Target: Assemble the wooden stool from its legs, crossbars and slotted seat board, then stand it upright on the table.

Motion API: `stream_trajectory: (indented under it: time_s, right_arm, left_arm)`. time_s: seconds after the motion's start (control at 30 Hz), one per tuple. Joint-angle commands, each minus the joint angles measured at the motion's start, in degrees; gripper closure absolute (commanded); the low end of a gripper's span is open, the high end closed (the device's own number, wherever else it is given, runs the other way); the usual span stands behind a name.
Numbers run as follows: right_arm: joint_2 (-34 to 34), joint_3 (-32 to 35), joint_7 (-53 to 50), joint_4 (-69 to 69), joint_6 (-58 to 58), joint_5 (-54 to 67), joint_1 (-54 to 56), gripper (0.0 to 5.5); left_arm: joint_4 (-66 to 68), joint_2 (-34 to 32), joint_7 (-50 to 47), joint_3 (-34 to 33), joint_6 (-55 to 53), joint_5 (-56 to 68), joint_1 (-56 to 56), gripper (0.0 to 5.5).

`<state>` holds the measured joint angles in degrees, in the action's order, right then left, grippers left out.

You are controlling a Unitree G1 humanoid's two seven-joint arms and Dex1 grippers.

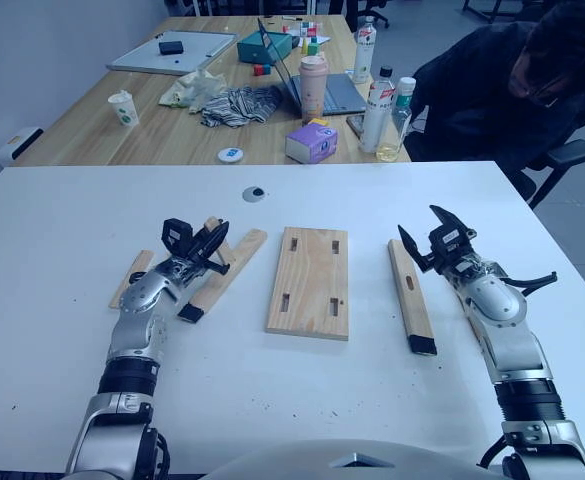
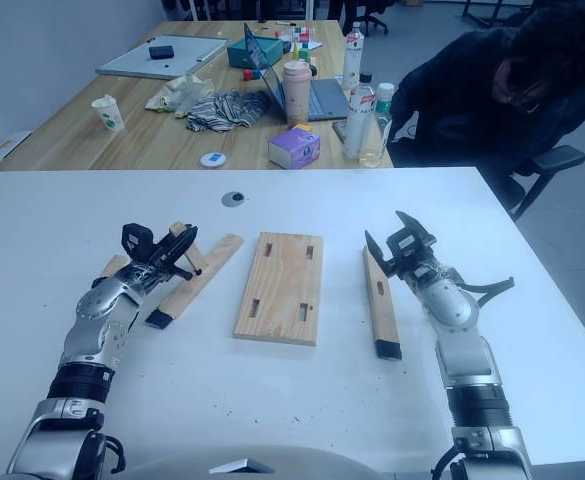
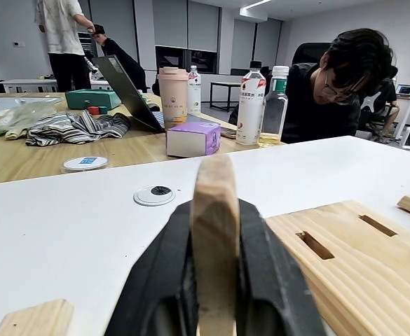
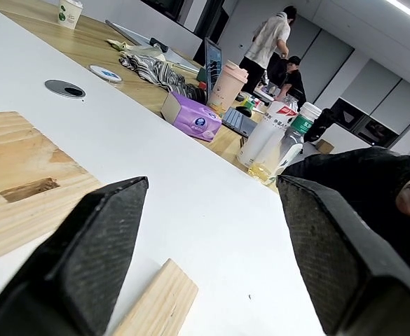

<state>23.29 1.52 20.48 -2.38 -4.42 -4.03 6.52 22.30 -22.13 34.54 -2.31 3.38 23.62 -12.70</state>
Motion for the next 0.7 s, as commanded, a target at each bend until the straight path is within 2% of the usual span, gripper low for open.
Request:
stream_trajectory:
  time_s: [0.03,0.17,0.4,0.43,0.7]
  right_arm:
    - [0.35,-0.77,0.34,-0.22,-0.47,-0.39,0.71,2.12]
    - [0.36,-0.67,0.3,-0.02,-0.49,-0.37,0.57,2.12]
    - [0.13,-0.62,-0.16,-0.17,-0.8,-0.57,0.44,2.12]
    - [0.02,-0.61,-0.33,-0.26,-0.9,-0.63,0.34,2.12]
    - [-1.64,-1.27,-3.0,1.16,-0.94,-0.86,-2.55,2.12]
  left_arm:
    - [10.53,1.09,2.12,8.19,-10.0,-7.7,11.04,5.11]
    - [10.08,0.32,1.55,7.66,-9.38,-7.11,11.99,5.11]
    - [-1.52,-1.63,-4.43,3.12,-11.32,-4.43,8.47,5.11]
    - [-3.24,-2.15,-4.71,2.53,-12.09,-3.72,8.27,4.82]
    - [-15.85,-6.34,-3.7,-1.04,-22.37,-1.98,5.87,3.63]
